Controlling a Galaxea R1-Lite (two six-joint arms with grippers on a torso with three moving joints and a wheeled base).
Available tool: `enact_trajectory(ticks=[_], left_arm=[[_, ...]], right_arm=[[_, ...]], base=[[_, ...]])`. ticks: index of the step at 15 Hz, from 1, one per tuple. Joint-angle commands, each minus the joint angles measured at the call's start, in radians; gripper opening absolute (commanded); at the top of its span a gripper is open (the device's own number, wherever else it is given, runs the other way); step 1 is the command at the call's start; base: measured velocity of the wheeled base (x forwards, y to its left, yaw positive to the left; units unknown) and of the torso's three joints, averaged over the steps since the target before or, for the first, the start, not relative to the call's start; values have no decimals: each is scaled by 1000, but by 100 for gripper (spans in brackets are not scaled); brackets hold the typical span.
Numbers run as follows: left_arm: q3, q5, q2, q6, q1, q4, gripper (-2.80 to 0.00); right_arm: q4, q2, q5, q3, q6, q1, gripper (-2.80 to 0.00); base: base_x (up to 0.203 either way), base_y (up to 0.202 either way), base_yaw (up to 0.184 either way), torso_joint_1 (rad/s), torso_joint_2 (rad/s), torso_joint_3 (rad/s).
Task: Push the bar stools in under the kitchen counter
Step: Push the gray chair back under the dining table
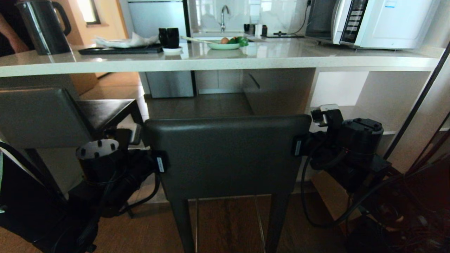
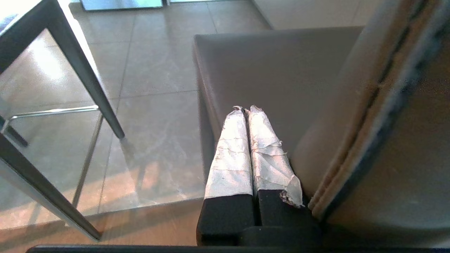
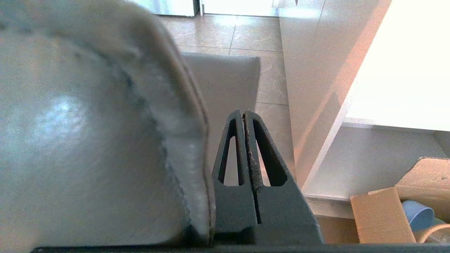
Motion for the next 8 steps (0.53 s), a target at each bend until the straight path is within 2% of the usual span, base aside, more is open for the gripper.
enact_trajectory(ticks=[1,2,8], left_arm=[[-7,5,18,14,-56,-20,-280],[-8,7,24,38,-49,-20,-280],[0,9,16,38,-54,-20,-280]], right_arm=[[-4,-7,-2,25,-1,53,-280],[-15,-7,-3,28,-1,53,-280],[-19,-5,-3,28,-2,53,-280]], base=[[0,0,0,0,0,0],[0,0,0,0,0,0],[0,0,0,0,0,0]])
